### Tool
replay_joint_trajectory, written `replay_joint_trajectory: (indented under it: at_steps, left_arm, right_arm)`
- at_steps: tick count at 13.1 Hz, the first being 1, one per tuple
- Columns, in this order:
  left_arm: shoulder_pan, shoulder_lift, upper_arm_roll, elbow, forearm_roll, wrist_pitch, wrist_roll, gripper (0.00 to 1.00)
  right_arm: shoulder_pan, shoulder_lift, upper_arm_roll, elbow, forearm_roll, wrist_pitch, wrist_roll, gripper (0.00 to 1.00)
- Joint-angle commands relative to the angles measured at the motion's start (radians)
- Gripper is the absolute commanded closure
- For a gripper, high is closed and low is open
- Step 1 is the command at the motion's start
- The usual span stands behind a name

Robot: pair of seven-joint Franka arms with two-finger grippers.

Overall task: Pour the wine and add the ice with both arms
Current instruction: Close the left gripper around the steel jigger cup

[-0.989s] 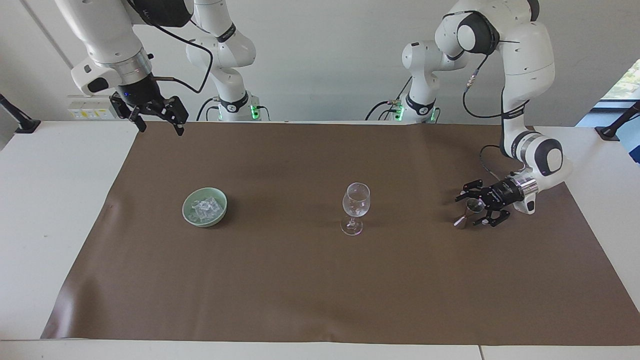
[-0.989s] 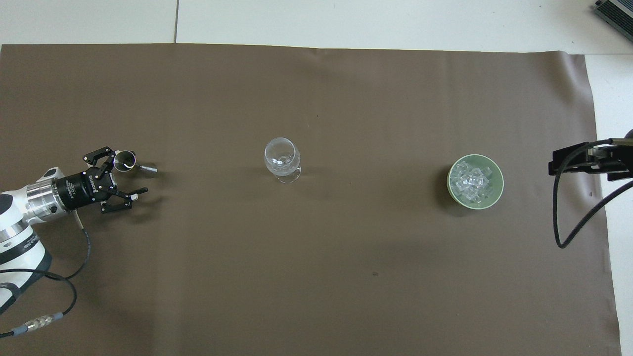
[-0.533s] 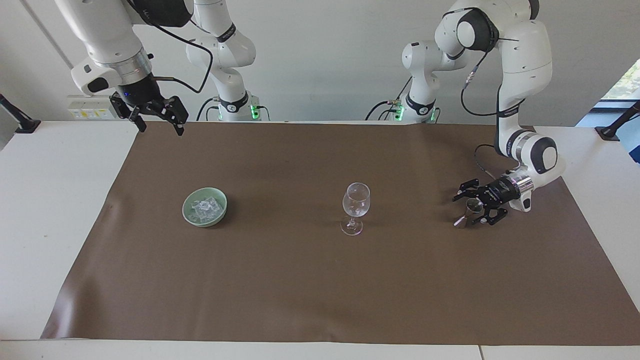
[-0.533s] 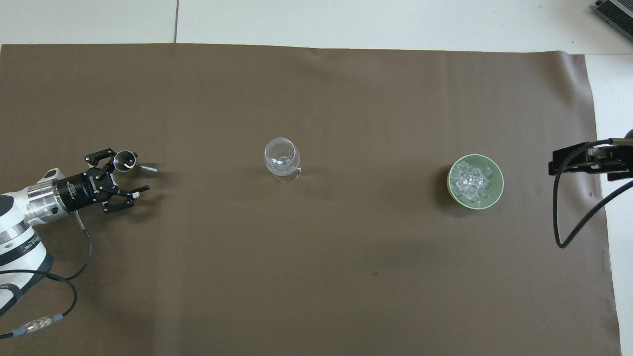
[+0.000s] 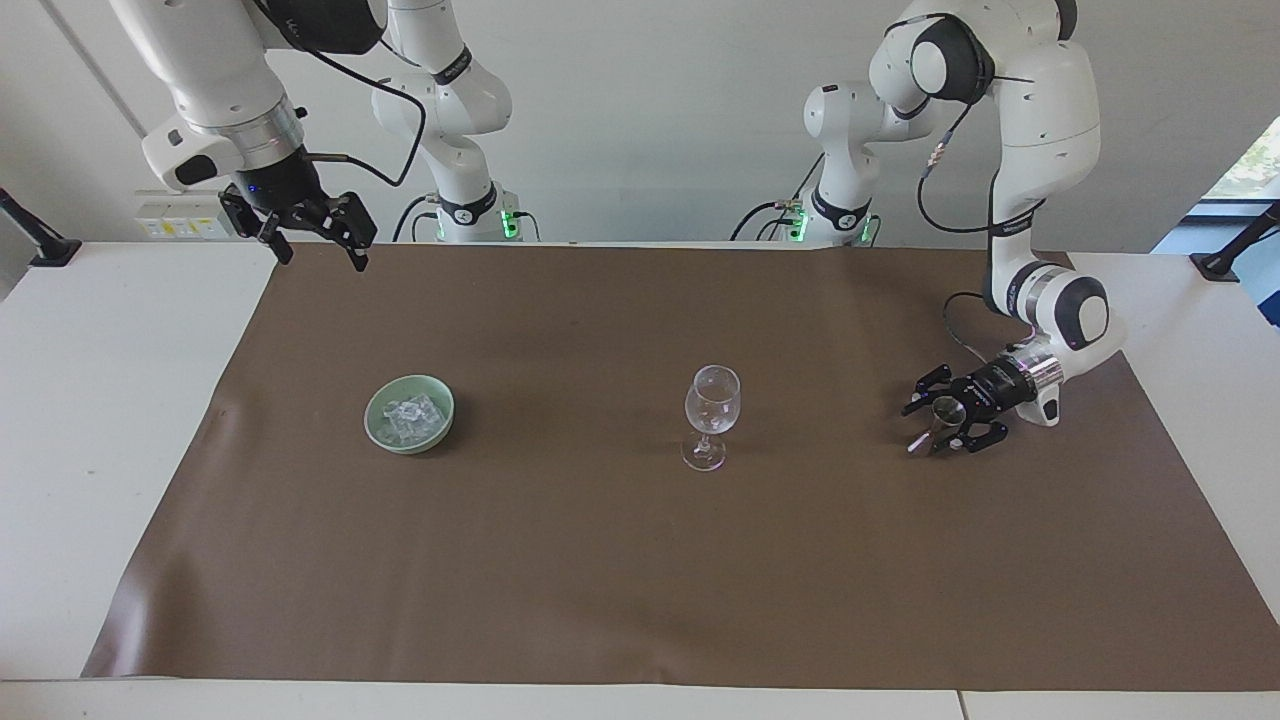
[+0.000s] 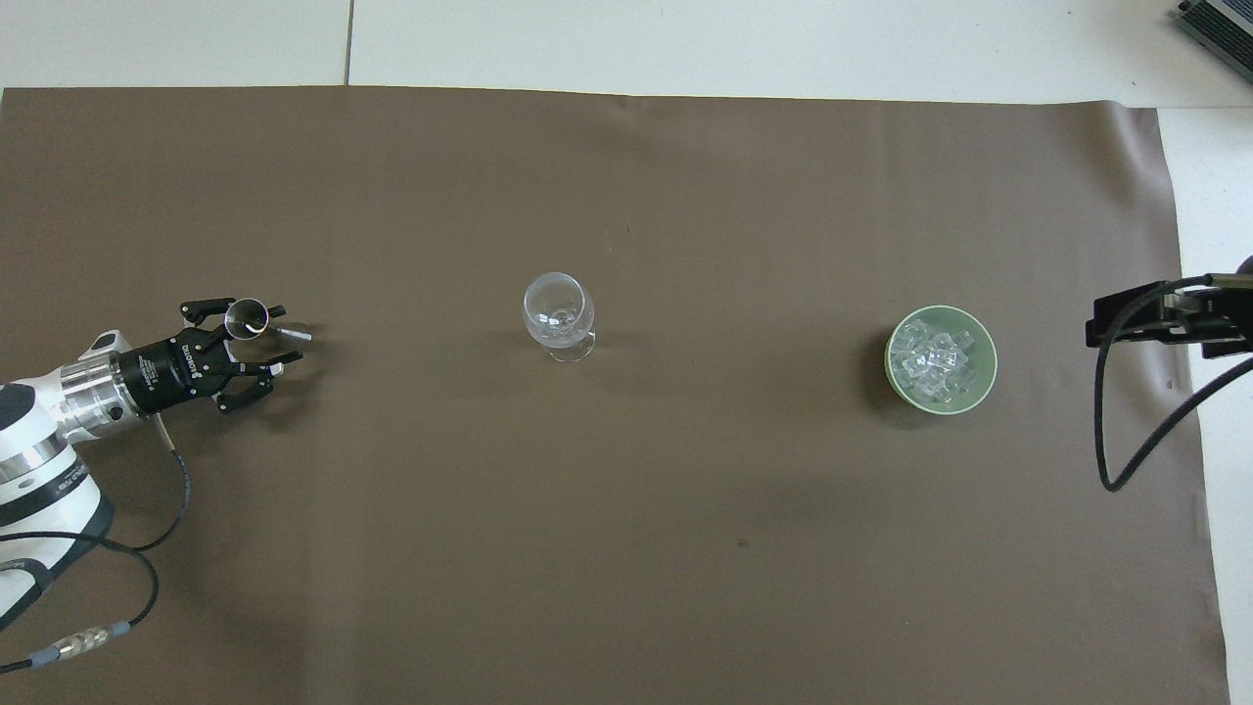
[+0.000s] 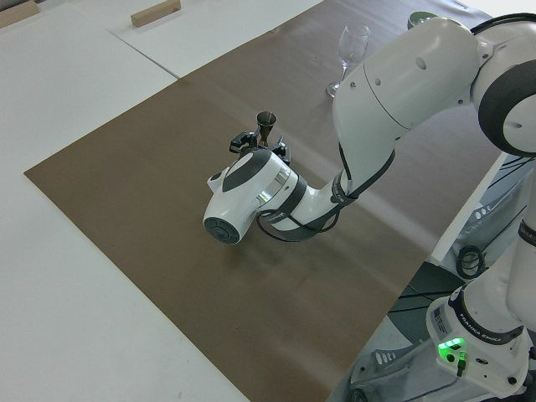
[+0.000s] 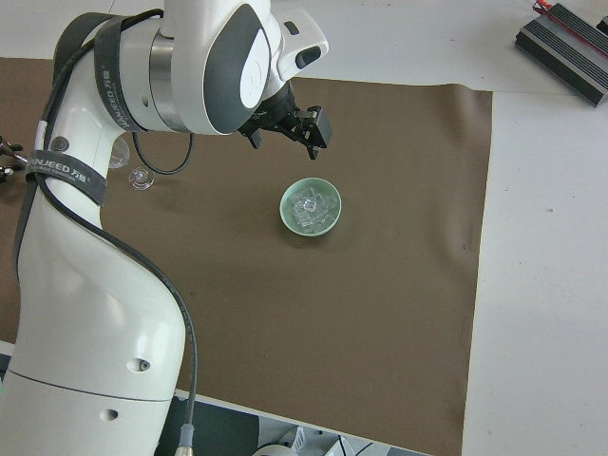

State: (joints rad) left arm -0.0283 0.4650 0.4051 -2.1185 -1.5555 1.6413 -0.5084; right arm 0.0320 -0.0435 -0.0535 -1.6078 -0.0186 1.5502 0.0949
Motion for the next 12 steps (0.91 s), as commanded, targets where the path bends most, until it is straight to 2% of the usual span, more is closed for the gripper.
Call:
replay_joint_trajectory:
  at_steps: [1, 4, 6, 10, 12]
  left_arm:
    - [-0.004, -0.028, 0.009, -0.026, -0.018, 0.008, 0.010, 0.45]
    - [0.013, -0.026, 0.012, -0.017, -0.014, -0.012, 0.010, 0.46]
    - [0.013, -0.026, 0.012, -0.018, -0.014, -0.011, 0.011, 0.53]
    - [0.013, -0.025, 0.012, -0.017, -0.012, -0.008, 0.010, 0.84]
    - [0.013, -0.025, 0.014, -0.015, -0.012, -0.006, 0.010, 0.91]
  right_arm:
    - [-0.017, -0.010, 0.006, -0.001, 0.008, -0.010, -0.024, 0.00]
    - [-0.017, -0.010, 0.006, -0.001, 0.008, -0.010, -0.024, 0.00]
    - [-0.017, -0.010, 0.006, -0.001, 0.008, -0.010, -0.024, 0.00]
    - [-0.017, -0.010, 0.006, -0.001, 0.008, -0.010, -0.024, 0.00]
    - [-0.017, -0.010, 0.006, -0.001, 0.008, -0.010, -0.024, 0.00]
